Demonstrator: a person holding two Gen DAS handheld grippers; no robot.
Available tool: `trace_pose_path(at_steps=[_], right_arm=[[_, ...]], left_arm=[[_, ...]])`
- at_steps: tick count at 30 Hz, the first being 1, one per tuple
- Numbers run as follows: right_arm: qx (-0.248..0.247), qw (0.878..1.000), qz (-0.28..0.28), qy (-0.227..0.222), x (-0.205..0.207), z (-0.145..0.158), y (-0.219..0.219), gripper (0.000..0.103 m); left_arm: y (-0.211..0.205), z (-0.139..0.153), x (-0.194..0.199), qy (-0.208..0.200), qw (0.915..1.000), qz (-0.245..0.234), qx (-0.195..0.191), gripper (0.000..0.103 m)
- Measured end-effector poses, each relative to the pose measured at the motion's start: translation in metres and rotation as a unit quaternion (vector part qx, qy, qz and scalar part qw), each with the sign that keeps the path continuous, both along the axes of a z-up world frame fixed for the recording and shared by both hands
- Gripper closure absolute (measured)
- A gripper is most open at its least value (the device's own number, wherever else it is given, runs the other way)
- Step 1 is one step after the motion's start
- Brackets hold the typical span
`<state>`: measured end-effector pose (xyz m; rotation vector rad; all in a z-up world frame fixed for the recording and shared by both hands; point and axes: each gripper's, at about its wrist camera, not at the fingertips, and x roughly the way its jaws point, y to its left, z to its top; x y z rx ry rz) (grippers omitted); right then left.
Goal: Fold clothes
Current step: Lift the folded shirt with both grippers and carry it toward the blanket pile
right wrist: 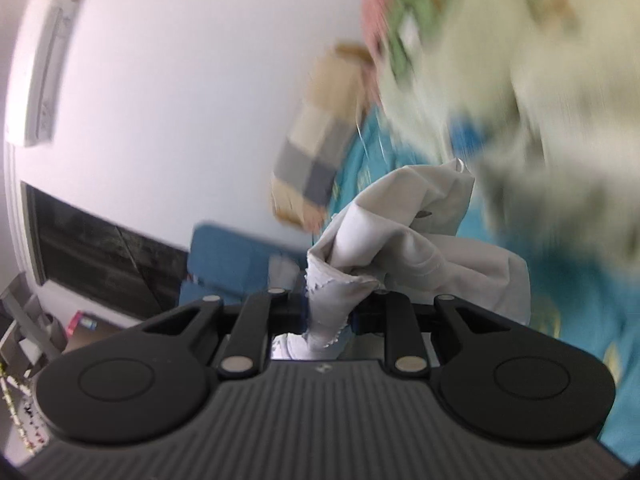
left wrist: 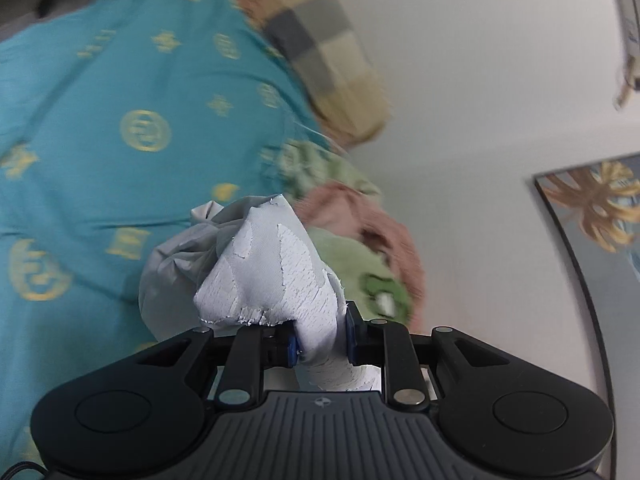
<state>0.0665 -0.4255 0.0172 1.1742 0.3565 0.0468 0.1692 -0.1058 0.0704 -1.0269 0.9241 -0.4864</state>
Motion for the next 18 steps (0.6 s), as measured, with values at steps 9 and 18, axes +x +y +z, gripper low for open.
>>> trace_pose_path(at_steps=[9, 18], right_arm=[[-0.128, 0.987, -0.066, -0.075, 0.038, 0.116, -0.167, 0.080], [-0.163, 0.983, -0.075, 0.046, 0.021, 0.023, -0.211, 0.080]], left_arm=[[-0.199, 0.061, 0.084, -0.084, 0.9880, -0.107, -0.072, 0.080], [-0.264, -0.055, 0.072, -0.128, 0.9661, -0.208, 0.082, 0.079]])
